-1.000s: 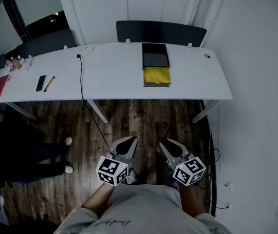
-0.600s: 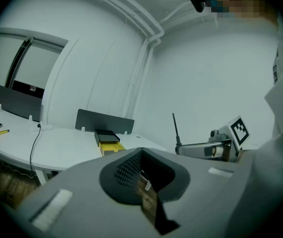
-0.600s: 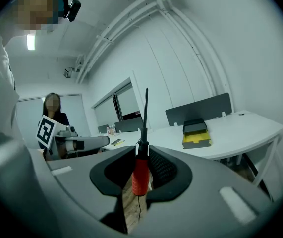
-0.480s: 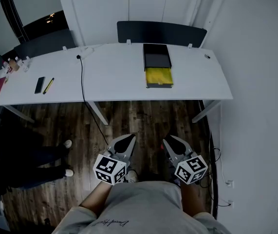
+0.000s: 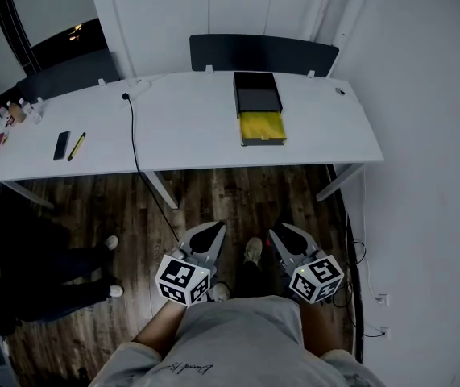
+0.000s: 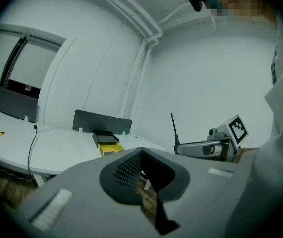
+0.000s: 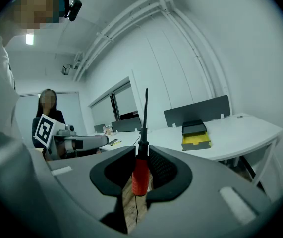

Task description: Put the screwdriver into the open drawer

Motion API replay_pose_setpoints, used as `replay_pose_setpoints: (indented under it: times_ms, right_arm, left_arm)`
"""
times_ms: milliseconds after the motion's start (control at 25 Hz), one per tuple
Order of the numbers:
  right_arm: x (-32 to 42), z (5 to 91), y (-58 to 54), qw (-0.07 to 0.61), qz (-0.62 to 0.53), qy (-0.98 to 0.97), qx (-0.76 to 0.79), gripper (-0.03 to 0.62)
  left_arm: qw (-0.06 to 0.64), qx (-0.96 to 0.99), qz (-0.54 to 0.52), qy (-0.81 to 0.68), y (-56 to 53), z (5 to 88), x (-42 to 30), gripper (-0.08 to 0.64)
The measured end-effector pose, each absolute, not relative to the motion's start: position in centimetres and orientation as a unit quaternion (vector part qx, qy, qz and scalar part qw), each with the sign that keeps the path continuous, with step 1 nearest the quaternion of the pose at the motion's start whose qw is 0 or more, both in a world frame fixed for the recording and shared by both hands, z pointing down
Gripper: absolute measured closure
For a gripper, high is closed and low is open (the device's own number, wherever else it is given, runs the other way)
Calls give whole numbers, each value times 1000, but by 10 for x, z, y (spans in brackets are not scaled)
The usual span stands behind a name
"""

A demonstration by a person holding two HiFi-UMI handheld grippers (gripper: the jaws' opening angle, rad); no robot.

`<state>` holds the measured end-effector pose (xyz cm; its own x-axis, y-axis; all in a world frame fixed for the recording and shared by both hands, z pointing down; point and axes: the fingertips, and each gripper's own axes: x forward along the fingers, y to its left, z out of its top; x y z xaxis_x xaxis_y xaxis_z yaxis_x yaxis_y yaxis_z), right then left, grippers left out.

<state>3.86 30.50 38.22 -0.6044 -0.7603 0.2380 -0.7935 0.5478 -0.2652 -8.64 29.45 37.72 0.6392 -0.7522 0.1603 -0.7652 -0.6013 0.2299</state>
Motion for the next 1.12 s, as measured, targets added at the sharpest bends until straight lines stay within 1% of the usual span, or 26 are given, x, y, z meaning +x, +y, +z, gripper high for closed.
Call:
replay_pose_setpoints:
  times_ms: [360, 600, 800, 1120]
  right_arm:
    - [33, 383, 268, 48, 173, -882, 436, 495]
    - [36, 393, 226, 49, 180, -884, 429, 494]
    - [49, 401, 171, 57, 187, -888, 417, 494]
    - [81, 409, 59, 77, 199, -895, 391, 494]
  left_arm:
    - [142, 896, 24, -421, 262, 378, -88, 560]
    - [141, 896, 34, -419, 220, 387, -81, 560]
    - [141, 892, 41, -427, 166, 393, -72, 560]
    - [161, 875, 44, -455, 62, 399, -49, 560]
